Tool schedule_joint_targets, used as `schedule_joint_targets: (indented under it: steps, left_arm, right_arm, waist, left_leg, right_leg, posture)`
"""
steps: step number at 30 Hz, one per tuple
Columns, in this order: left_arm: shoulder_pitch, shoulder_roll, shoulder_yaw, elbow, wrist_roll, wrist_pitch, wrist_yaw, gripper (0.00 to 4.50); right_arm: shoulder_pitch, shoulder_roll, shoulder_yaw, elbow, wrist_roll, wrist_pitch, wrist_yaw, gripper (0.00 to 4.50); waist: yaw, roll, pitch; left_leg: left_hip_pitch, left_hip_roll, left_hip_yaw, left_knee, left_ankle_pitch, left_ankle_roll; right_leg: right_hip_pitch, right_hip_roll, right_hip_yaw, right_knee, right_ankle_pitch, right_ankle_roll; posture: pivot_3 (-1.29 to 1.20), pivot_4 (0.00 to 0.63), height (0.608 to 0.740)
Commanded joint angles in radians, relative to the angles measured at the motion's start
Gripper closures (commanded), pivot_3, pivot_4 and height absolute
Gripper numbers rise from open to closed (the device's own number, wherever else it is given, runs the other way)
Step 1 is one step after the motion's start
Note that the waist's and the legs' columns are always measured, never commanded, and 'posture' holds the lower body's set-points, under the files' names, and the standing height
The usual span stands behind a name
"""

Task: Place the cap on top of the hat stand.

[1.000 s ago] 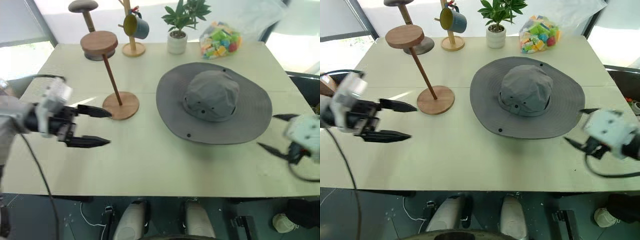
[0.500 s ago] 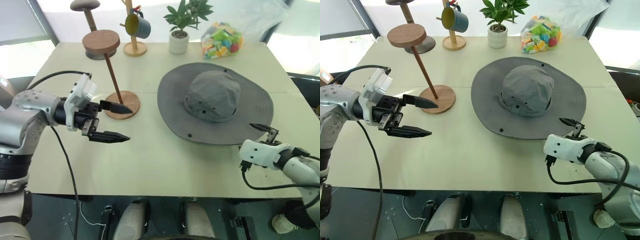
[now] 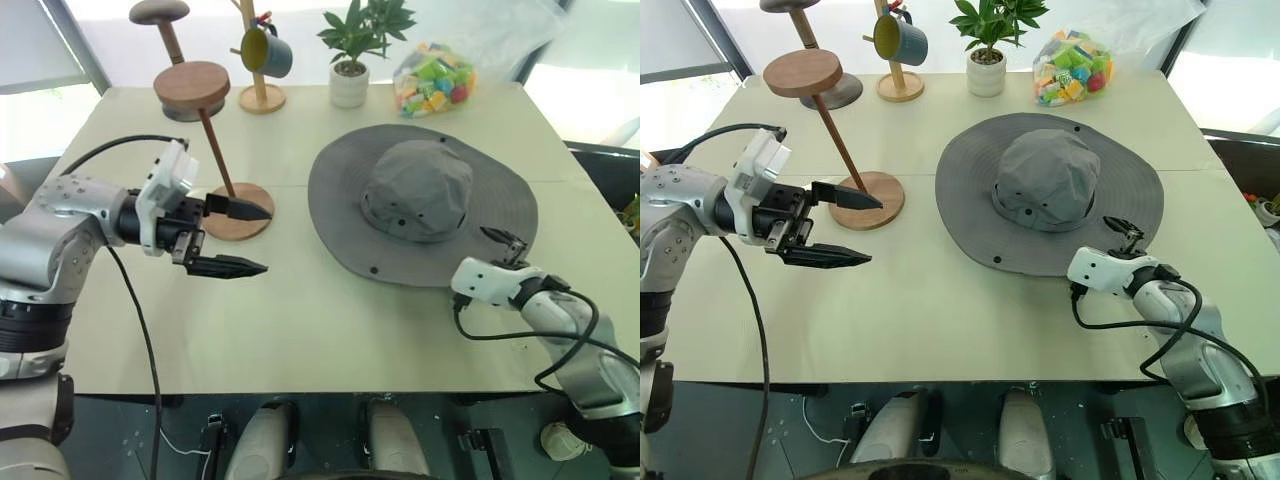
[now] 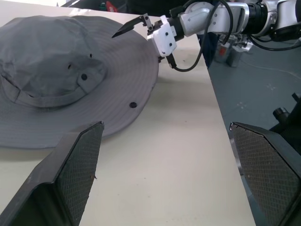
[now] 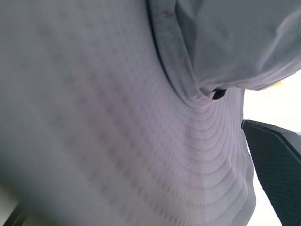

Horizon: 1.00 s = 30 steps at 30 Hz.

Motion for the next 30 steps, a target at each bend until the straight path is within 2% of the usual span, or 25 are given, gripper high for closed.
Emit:
schedule_joint_targets:
  steps: [1, 6, 8, 12, 18, 23, 27, 30]
  left_arm:
    - [-0.023, 0.002, 0.019, -0.017, -0.01, 0.003, 0.009, 0.0]
    - [-0.028, -0.002, 0.027, -0.015, -0.021, 0.015, 0.021, 0.0]
    - [-0.028, -0.004, 0.027, -0.016, -0.021, 0.016, 0.021, 0.0]
    - [-0.034, -0.01, 0.031, -0.018, -0.025, 0.021, 0.031, 0.0]
    - [-0.026, 0.002, 0.11, -0.024, -0.067, 0.055, 0.1, 0.0]
    - [0.055, 0.05, 0.281, -0.096, -0.174, 0.151, 0.182, 0.0]
    - [0.186, 0.087, 0.483, -0.192, -0.29, 0.25, 0.272, 0.0]
    - [0.32, 0.087, 0.672, -0.256, -0.359, 0.319, 0.351, 0.0]
  right_arm:
    - [0.002, 0.012, 0.01, 0.025, 0.011, -0.01, 0.01, 1.24]
    - [0.011, 0.016, 0.001, 0.02, 0.024, -0.002, 0.018, 3.87]
    - [0.012, 0.017, 0.0, 0.019, 0.029, 0.0, 0.02, 4.47]
    - [0.015, 0.033, -0.012, 0.001, 0.074, 0.018, 0.039, 4.47]
    - [-0.091, 0.146, -0.148, -0.168, 0.356, 0.252, 0.157, 4.47]
    - [-0.347, 0.102, -0.22, -0.198, 0.5, 0.411, 0.227, 4.47]
    - [-0.614, 0.058, -0.205, -0.068, 0.557, 0.449, 0.251, 4.47]
    - [-0.843, 0.071, -0.154, 0.099, 0.577, 0.439, 0.261, 4.47]
  waist:
    - [0.0, 0.0, 0.0]
    - [0.001, 0.0, 0.0]
    - [0.001, 0.0, 0.0]
    - [0.001, 0.0, 0.0]
    - [-0.005, 0.001, 0.001]
    - [-0.008, 0.002, 0.001]
    - [-0.004, 0.002, 0.001]
    - [-0.006, 0.003, 0.002]
  left_leg:
    - [0.0, 0.0, 0.0, 0.0, 0.0, 0.0]
    - [0.0, 0.0, 0.0, 0.0, 0.0, 0.0]
    - [0.0, 0.0, 0.0, 0.0, 0.0, 0.0]
    - [0.0, 0.0, 0.0, 0.0, 0.0, 0.0]
    - [0.0, 0.0, -0.001, 0.0, 0.0, 0.0]
    - [0.0, 0.001, -0.001, 0.0, 0.0, 0.0]
    - [0.0, 0.001, -0.004, -0.001, 0.0, 0.0]
    - [-0.001, 0.001, -0.004, -0.001, 0.0, 0.0]
  right_leg:
    - [0.0, 0.0, 0.0, 0.0, 0.0, 0.0]
    - [0.0, 0.0, 0.0, 0.0, 0.0, 0.0]
    - [0.0, 0.0, 0.0, 0.0, 0.0, 0.0]
    - [0.0, 0.0, 0.0, 0.0, 0.0, 0.0]
    - [0.0, 0.001, 0.001, 0.0, 0.0, 0.0]
    - [-0.003, 0.002, 0.003, 0.002, 0.0, 0.0]
    - [-0.004, 0.003, 0.003, 0.001, 0.0, 0.0]
    - [-0.004, 0.003, 0.004, 0.0, 0.0, -0.001]
  posture:
    - [0.0, 0.15, 0.739]
    - [0.0, 0.15, 0.739]
    - [0.0, 0.15, 0.739]
    - [0.0, 0.15, 0.739]
    - [0.0, 0.15, 0.739]
    - [0.0, 0.15, 0.739]
    - [0.0, 0.15, 0.739]
    - [0.0, 0.15, 0.739]
